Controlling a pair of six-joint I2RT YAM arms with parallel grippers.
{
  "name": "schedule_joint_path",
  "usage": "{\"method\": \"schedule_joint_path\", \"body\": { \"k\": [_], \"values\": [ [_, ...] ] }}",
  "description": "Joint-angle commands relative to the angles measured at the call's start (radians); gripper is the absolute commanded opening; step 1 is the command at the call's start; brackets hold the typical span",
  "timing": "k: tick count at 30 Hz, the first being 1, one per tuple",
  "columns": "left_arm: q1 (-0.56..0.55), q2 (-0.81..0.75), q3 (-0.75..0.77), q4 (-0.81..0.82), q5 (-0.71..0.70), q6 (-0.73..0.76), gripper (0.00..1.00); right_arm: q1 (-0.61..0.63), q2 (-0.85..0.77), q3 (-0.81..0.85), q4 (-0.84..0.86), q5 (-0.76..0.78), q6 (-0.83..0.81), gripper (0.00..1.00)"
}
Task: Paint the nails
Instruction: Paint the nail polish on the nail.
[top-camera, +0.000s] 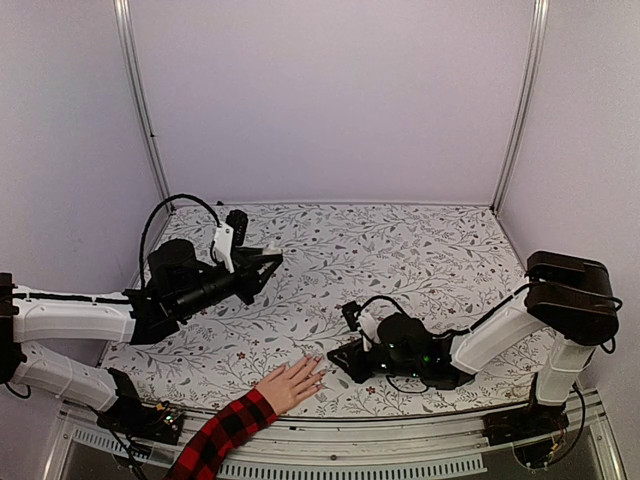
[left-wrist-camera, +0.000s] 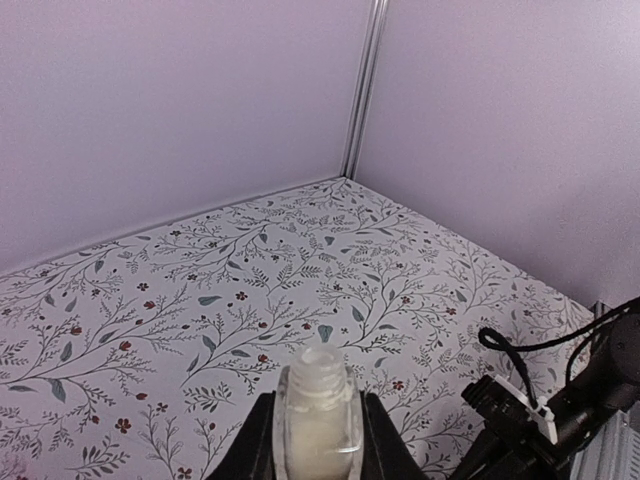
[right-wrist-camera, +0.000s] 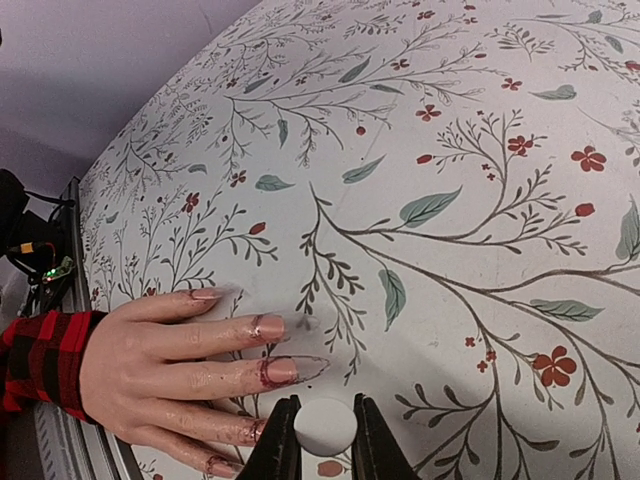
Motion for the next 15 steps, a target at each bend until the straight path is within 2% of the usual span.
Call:
{"method": "schedule_joint_path", "body": {
  "k": [1,8,15],
  "values": [
    [0.007,-0.007,0.014,0.034,0.006,0.006,0.0,0.002,-0.041,-0.014,-0.005,0.024,0.005,0.0],
    [0.006,-0.009,0.015,0.033,0.006,0.005,0.0,0.002,-0.066,-0.023,0.015,0.013,-0.003,0.0],
    [0.006,-0.01,0.018,0.031,0.006,0.007,0.0,0.002,-0.048,-0.023,0.093,-0.074,-0.016,0.0]
  ]
}}
